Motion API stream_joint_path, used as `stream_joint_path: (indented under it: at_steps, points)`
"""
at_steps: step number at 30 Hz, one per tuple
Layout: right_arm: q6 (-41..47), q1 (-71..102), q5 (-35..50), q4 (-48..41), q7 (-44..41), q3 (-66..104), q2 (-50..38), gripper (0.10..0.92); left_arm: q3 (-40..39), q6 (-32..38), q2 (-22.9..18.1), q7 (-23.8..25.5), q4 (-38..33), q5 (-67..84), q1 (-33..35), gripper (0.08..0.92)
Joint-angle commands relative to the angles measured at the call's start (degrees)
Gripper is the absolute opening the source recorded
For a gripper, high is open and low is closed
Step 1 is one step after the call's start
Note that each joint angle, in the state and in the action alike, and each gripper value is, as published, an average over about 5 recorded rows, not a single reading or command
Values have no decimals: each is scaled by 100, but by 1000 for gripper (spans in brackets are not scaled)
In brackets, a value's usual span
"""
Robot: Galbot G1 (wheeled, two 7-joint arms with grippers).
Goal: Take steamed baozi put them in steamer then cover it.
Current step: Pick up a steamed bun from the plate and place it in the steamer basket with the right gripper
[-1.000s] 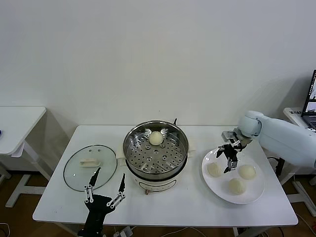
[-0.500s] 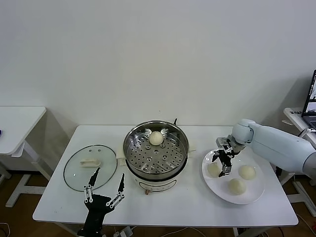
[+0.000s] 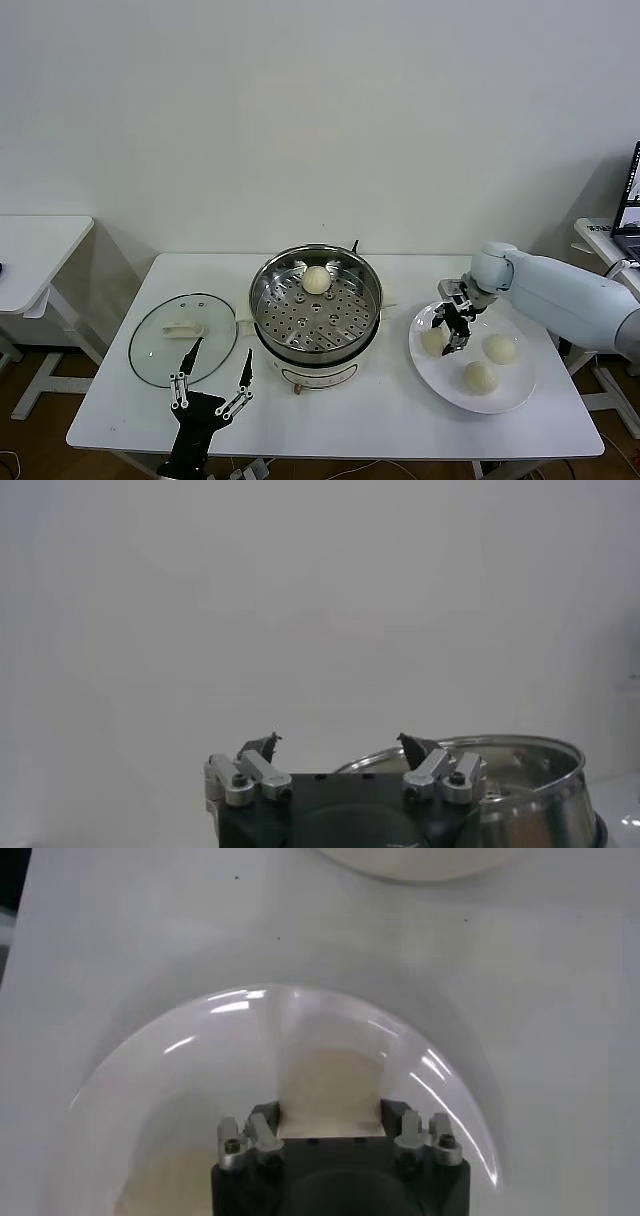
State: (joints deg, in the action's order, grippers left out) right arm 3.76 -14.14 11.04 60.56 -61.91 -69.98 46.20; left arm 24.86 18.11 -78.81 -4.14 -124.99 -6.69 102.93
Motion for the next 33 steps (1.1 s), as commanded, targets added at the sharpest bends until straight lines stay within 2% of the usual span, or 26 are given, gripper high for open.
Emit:
stream_joint_path:
  at_steps: [1, 6, 13, 22, 33]
  points:
    - [-35, -1336, 94, 481, -536, -448, -171, 670, -16, -7, 29, -3, -3, -10, -25, 823]
    - [14, -2938, 830, 803, -1003, -1198, 239, 659, -69, -16, 90, -5, -2, -35, -86, 823]
    - [398, -3972, 1975, 1170, -926, -1555, 1353, 661, -158, -26, 128, -11, -22, -45, -116, 823]
    - [1108, -3691, 3207, 1410, 63, -1984, 2563, 650, -209, 1, 121, -28, -33, -54, -122, 823]
    - [1417, -3060, 3528, 994, 881, -2278, 3330, 645, -240, 6, 112, -38, 42, -41, -222, 823]
